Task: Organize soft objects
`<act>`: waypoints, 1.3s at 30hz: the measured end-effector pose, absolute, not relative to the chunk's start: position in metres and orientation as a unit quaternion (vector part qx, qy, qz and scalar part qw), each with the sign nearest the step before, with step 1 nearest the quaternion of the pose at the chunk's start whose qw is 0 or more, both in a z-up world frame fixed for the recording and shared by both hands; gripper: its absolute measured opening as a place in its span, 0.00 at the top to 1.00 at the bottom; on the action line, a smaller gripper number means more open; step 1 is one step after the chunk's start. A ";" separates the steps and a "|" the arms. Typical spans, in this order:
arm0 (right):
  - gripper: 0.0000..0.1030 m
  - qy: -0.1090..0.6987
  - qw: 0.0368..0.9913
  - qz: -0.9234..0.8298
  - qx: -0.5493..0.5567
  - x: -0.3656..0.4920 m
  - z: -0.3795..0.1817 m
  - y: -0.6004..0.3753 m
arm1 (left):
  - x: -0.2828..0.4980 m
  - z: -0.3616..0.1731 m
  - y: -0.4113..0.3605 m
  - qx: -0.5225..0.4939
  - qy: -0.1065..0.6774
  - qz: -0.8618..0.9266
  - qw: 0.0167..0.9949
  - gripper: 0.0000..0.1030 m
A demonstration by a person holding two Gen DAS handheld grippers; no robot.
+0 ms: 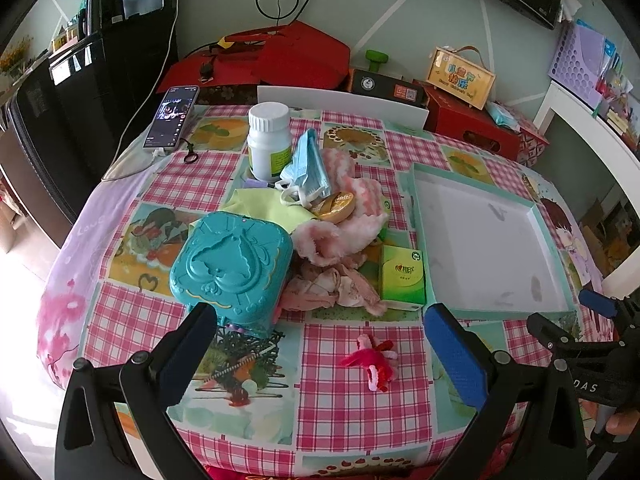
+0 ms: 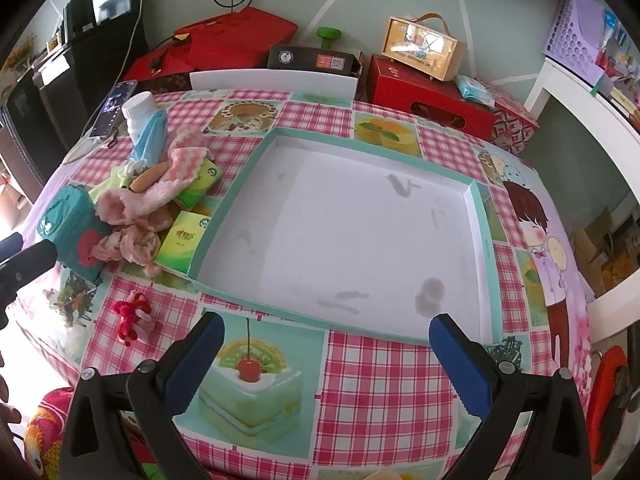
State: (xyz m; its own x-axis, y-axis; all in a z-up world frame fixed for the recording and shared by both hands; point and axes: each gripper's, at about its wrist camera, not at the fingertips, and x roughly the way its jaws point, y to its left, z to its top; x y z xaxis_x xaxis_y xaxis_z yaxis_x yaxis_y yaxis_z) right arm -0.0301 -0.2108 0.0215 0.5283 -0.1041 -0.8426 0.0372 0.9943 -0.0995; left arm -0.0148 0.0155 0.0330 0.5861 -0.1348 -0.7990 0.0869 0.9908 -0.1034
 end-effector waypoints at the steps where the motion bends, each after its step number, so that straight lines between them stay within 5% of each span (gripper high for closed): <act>1: 0.00 0.485 0.873 -0.039 -0.036 -0.030 0.021 -0.211 | -0.015 0.033 0.015 -0.027 0.451 -0.062 0.890 0.00; 24: 0.00 0.457 0.886 0.074 -0.028 -0.022 0.028 -0.161 | -0.011 0.050 0.064 -0.052 0.432 -0.022 0.900 0.00; 36: 0.00 0.501 0.842 0.171 -0.102 -0.010 -0.022 -0.079 | 0.003 0.033 0.093 -0.077 0.470 -0.022 0.879 0.00; 39: 0.07 0.515 0.833 0.178 -0.098 -0.007 -0.030 -0.077 | 0.006 0.028 0.094 -0.081 0.475 -0.028 0.876 0.00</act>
